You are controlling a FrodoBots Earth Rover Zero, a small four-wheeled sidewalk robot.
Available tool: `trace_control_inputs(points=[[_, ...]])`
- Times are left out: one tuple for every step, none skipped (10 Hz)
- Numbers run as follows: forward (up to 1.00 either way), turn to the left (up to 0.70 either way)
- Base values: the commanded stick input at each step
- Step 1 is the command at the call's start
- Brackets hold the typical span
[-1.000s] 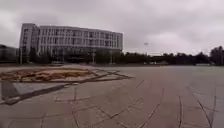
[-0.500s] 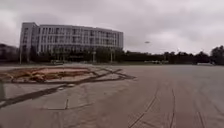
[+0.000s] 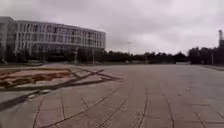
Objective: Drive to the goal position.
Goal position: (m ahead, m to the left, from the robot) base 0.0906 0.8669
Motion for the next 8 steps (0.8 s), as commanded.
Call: trace_control_inputs(points=[[0.70,-0.32],[0.70,-0.32],[0.70,-0.32],[0.70,-0.32],[0.70,-0.32],[0.70,-0.23],[0.70,-0.13],[0.70,-0.02]])
